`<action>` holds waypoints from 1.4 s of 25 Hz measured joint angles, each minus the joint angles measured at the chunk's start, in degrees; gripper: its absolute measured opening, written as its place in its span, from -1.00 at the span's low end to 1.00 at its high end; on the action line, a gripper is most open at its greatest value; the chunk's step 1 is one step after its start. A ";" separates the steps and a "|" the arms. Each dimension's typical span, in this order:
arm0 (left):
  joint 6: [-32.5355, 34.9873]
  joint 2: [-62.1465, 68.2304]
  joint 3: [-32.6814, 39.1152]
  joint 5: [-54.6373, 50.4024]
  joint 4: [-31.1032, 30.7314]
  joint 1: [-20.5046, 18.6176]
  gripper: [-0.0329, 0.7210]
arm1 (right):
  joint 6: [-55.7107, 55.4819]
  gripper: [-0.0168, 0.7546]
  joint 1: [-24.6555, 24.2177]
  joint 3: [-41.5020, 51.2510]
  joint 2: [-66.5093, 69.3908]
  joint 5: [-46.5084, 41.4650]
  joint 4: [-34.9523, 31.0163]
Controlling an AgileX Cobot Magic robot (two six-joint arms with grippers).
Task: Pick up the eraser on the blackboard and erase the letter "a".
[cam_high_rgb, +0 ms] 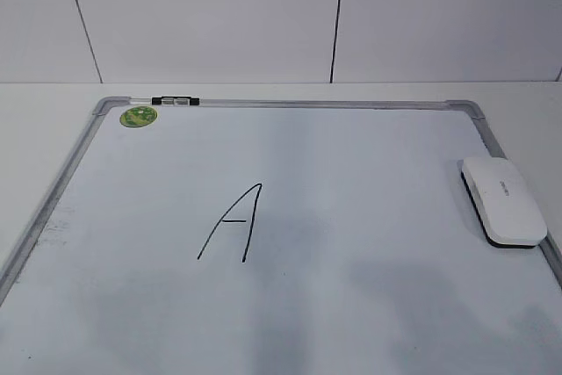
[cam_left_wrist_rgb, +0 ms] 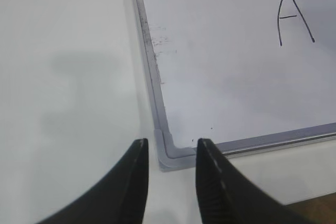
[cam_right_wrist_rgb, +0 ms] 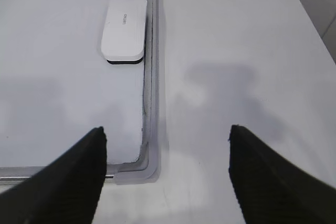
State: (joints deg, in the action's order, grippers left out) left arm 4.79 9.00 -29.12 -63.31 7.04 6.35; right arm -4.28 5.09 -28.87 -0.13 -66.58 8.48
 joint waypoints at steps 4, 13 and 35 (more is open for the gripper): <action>-0.10 0.00 0.00 0.00 -0.08 0.00 -0.29 | 0.26 0.54 0.00 0.09 0.00 0.17 -0.09; -0.10 0.00 0.00 0.00 -0.12 0.00 -0.29 | 0.42 0.54 0.00 0.09 0.00 0.26 -0.09; -0.10 -8.39 0.00 -0.06 0.08 0.00 -0.29 | 0.42 0.54 0.00 0.22 -0.83 0.59 0.01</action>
State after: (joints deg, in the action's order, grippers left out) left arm 4.69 0.61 -29.12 -63.37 7.12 6.35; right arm -3.86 5.09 -28.65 -0.97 -66.00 8.49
